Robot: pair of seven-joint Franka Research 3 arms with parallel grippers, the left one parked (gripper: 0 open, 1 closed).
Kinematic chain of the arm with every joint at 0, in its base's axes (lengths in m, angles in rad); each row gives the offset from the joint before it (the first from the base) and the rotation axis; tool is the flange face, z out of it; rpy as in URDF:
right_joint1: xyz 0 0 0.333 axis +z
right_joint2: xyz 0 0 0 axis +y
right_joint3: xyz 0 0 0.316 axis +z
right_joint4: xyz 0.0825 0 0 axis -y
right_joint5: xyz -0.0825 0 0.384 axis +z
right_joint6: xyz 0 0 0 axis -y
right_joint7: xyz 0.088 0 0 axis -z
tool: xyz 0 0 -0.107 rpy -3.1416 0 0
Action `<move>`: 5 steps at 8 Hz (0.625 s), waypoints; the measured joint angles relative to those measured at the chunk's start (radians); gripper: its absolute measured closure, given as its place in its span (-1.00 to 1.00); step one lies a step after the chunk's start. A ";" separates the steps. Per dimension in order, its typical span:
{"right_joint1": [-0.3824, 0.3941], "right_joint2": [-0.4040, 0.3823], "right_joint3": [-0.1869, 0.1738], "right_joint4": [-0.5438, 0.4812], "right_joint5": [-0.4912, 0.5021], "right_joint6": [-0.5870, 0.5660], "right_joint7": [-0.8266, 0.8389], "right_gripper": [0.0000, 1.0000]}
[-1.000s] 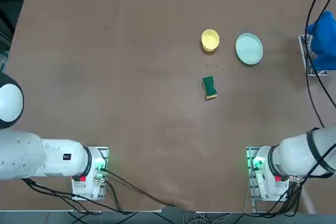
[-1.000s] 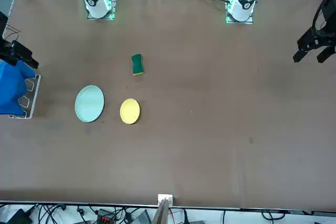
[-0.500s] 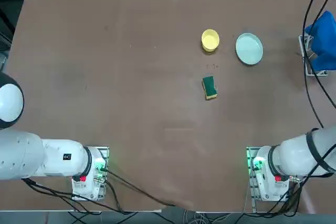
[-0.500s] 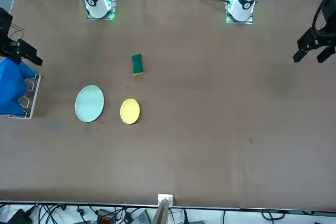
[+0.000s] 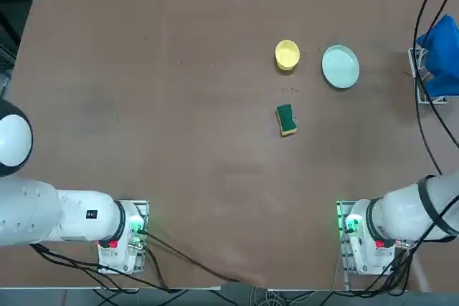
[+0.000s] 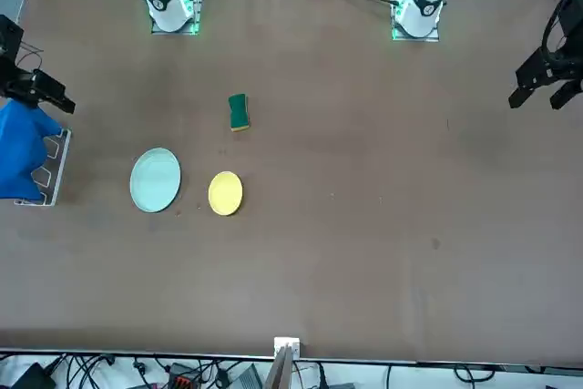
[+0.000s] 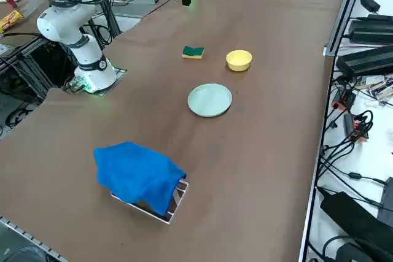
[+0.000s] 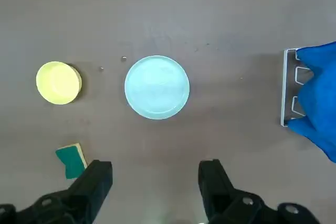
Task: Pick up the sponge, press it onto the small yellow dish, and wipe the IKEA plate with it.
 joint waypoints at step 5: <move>0.002 0.001 0.000 0.000 0.000 -0.002 -0.001 -1.00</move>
